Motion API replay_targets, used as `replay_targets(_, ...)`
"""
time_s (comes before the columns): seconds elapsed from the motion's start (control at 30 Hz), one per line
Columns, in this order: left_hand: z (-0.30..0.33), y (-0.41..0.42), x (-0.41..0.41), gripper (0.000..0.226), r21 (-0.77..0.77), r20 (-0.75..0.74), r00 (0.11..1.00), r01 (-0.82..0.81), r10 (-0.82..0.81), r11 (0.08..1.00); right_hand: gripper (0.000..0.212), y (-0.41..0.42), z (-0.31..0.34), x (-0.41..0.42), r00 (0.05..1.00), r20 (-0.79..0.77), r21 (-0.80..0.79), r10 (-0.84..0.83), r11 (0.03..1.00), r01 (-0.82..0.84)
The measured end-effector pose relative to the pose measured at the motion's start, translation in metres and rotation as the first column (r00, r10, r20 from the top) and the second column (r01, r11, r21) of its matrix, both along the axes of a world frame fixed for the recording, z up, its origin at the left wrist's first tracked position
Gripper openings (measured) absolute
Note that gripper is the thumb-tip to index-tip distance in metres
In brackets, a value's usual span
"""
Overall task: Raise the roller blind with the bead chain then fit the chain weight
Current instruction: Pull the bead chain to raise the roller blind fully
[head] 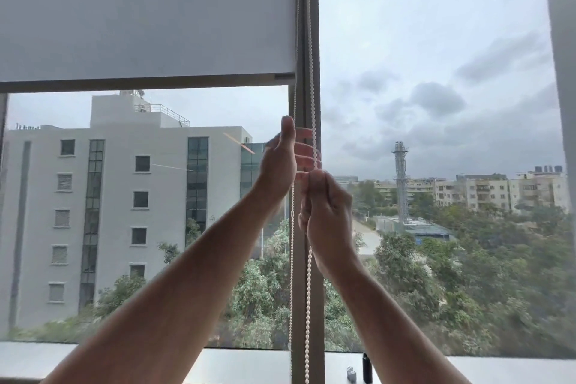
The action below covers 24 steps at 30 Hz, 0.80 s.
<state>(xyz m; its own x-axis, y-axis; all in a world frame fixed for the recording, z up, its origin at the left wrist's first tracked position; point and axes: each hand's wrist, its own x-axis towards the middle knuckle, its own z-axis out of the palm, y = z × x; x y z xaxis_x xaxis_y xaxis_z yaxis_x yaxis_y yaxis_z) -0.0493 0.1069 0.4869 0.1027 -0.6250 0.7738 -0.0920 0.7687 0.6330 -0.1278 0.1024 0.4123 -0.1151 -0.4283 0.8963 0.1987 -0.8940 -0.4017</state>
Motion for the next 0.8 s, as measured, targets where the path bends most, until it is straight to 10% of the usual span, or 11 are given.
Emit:
replay_targets(0.2,0.044,0.023,-0.026,0.031,0.056,-0.146,0.975,0.178,-0.169,0.982,0.033,-0.006,-0.029,-0.005,0.999,-0.024,0.038,0.026,0.999,-0.025)
replay_targets(0.4,0.035,0.023,-0.044,0.036,-0.109,-0.219,0.965,-0.169,0.142,0.98,0.044,-0.014,-0.017,-0.019,0.981,-0.122,0.161,0.154,0.978,-0.134)
replay_targets(0.8,-0.06,0.012,-0.035,0.035,-0.198,-0.093,0.967,-0.253,0.239,0.947,0.046,0.012,0.132,-0.032,0.943,-0.016,0.279,0.331,0.908,-0.314)
